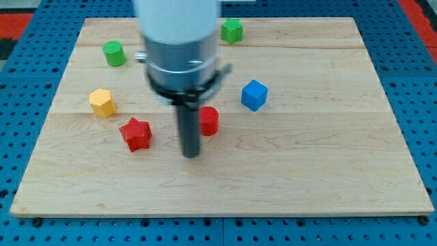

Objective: Push the red star close to thee yellow hexagon

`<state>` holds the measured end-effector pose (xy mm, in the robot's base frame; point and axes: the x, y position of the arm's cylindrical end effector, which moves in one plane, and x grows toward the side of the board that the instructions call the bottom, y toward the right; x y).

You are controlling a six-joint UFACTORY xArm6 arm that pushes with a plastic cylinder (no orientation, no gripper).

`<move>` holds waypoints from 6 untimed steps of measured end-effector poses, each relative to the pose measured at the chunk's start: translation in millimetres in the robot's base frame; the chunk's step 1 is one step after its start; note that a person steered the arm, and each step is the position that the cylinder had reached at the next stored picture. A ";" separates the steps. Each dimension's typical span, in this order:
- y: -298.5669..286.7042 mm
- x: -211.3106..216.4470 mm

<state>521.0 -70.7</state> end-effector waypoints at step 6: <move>-31.0 -111.3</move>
